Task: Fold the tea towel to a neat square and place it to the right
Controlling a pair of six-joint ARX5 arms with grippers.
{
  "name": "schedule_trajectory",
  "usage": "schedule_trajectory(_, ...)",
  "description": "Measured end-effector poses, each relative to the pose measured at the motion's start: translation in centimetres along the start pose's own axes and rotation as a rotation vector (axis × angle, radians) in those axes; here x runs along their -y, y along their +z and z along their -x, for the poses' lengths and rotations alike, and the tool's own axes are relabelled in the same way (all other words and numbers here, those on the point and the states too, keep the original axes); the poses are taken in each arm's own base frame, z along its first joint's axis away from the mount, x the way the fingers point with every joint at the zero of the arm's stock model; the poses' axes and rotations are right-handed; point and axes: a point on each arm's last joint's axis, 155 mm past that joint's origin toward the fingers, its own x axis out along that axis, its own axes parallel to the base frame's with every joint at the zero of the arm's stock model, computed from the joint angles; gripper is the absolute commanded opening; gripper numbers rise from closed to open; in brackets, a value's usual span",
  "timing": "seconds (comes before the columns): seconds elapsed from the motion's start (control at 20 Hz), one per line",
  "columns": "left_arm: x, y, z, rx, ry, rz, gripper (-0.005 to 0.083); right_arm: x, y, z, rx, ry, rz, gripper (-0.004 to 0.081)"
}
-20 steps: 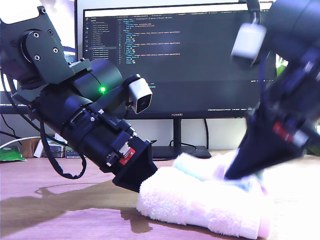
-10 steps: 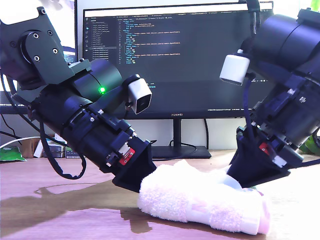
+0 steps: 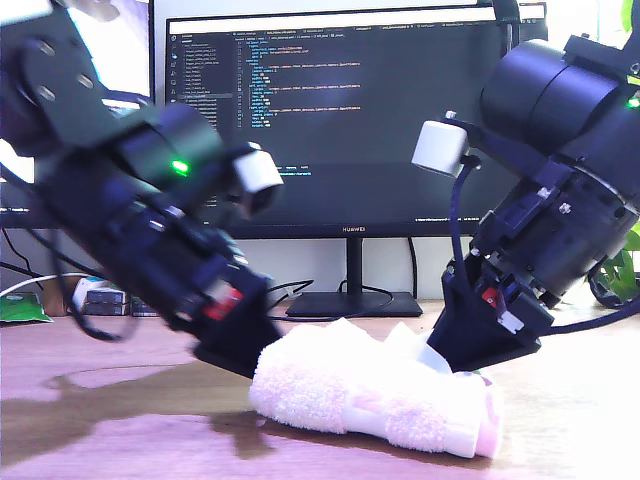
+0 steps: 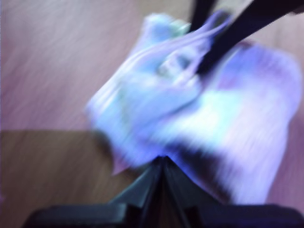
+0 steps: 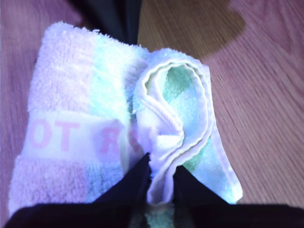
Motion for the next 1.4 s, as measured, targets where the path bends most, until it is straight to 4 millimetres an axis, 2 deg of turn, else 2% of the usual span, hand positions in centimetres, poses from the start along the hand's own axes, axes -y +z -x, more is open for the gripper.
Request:
schedule_trajectory(0.1, -1.3, -0.1, 1.4, 0.008, 0.049, 0.033, -0.0021, 0.0, 0.0, 0.0, 0.0, 0.0, 0.0, -0.0012)
schedule_trajectory(0.2, -2.2, 1.0, 3.0, 0.051, 0.085, 0.092, -0.0021, 0.0, 0.1, 0.0, 0.002, -0.002, -0.029, -0.0012)
schedule_trajectory(0.35, -0.6, 3.7, 4.7, 0.139, 0.046, 0.085, -0.0021, 0.1, 0.1, 0.0, 0.004, -0.004, -0.103, -0.0012)
schedule_trajectory(0.45, 0.9, 4.6, 5.0, 0.176, -0.031, 0.09, -0.0021, 0.2, 0.2, 0.0, 0.002, -0.004, -0.169, -0.0012)
schedule_trajectory(0.7, 3.2, 5.0, 4.4, 0.171, -0.106, 0.099, -0.0021, 0.7, 0.5, -0.2, -0.002, -0.008, -0.38, -0.0012)
schedule_trajectory(0.95, 4.2, 5.3, 3.5, 0.169, -0.134, 0.071, -0.0021, 0.7, 0.6, -0.2, -0.003, -0.009, -0.447, -0.0012)
schedule_trajectory(1.2, 5.2, 4.1, 0.2, 0.14, -0.197, 0.059, -0.0021, 0.5, 0.8, -0.3, -0.002, -0.004, -0.462, -0.0012)
schedule_trajectory(1.4, 5.2, 2.7, -1.5, 0.097, -0.202, 0.073, -0.0021, 0.5, 0.8, -0.3, -0.004, -0.003, -0.463, -0.0012)
